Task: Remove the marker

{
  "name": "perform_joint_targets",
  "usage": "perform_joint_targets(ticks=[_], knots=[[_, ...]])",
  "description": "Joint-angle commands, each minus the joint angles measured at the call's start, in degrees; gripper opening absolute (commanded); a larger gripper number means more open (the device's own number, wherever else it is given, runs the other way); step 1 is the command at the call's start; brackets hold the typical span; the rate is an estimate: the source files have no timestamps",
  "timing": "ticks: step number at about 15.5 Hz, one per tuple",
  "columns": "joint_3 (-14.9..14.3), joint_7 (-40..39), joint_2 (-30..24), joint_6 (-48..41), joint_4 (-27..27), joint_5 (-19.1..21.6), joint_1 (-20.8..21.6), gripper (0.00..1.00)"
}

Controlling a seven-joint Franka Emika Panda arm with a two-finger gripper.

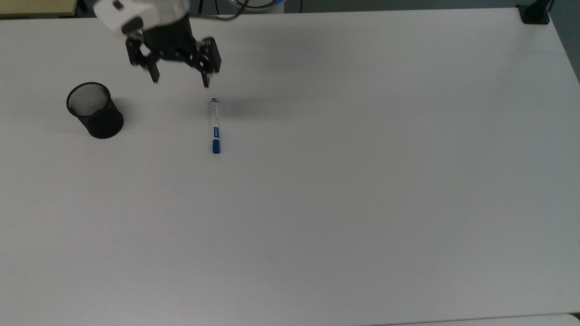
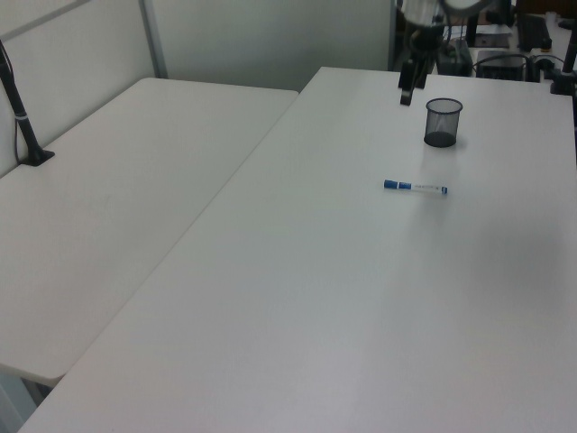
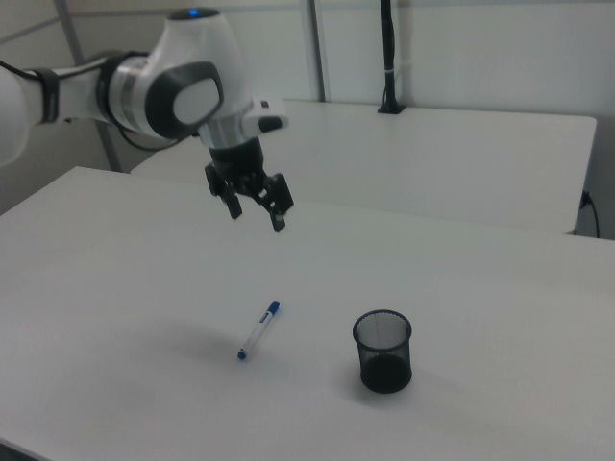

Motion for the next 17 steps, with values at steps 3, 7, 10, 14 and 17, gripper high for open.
perform_joint_targets(ticks=[3, 7, 10, 14, 17], knots=[[0.1, 10.7, -8.0, -8.1, 0.2, -0.3, 0.0, 1.00], [0.1, 10.2, -8.6, -17.7, 4.6, -0.1, 0.4, 1.00], [0.3, 9.6, -7.9, -16.2, 4.6, -0.5, 0.8, 1.00], [0.4, 4.5, -6.7, -13.1, 4.7, -0.9, 1.0, 1.00], [0.3, 4.7, -6.8, -13.2, 4.8, -0.7, 1.0, 1.00]])
